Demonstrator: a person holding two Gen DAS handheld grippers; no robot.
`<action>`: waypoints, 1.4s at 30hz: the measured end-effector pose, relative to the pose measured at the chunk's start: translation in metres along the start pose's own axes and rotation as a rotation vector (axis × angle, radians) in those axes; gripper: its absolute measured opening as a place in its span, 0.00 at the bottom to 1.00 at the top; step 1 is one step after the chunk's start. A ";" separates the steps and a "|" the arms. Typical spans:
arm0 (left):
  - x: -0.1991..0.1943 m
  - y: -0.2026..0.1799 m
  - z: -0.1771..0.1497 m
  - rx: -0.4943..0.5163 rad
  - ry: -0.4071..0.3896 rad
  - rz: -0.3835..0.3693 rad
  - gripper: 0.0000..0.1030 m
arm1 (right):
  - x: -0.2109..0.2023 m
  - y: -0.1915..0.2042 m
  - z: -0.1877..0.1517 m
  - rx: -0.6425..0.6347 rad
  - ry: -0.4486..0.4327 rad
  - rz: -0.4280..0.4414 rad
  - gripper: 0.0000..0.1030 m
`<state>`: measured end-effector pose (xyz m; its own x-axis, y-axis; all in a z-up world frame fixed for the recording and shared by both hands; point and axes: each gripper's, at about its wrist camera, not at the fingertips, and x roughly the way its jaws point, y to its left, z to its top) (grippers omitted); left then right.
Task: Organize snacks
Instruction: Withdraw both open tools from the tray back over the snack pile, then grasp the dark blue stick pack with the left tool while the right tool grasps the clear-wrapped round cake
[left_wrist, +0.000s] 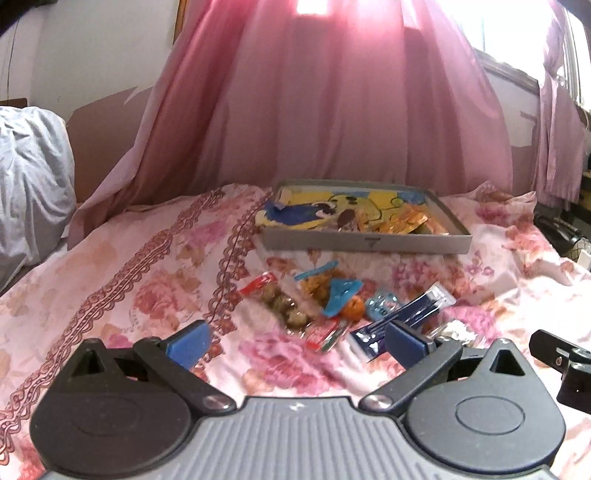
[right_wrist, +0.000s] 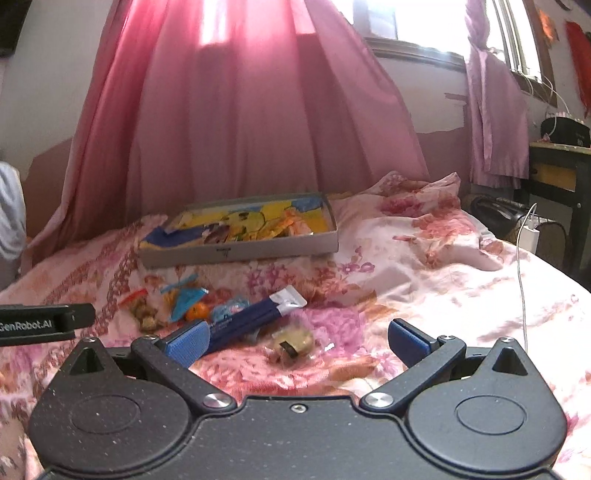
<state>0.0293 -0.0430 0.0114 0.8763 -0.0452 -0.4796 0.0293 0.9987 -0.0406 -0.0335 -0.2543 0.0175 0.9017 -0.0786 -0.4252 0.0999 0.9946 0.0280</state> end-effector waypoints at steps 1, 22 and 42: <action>0.000 0.002 -0.001 0.001 0.008 0.001 1.00 | 0.001 0.001 0.000 -0.008 0.008 -0.003 0.99; 0.009 0.005 -0.009 -0.003 0.080 0.012 1.00 | 0.022 0.004 0.000 -0.007 0.124 0.034 0.99; 0.062 -0.017 0.001 0.104 0.121 -0.013 1.00 | 0.073 -0.015 -0.002 0.119 0.346 0.155 0.99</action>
<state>0.0836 -0.0623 -0.0169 0.8111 -0.0546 -0.5823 0.0958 0.9946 0.0401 0.0303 -0.2748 -0.0157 0.7172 0.1197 -0.6865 0.0398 0.9765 0.2119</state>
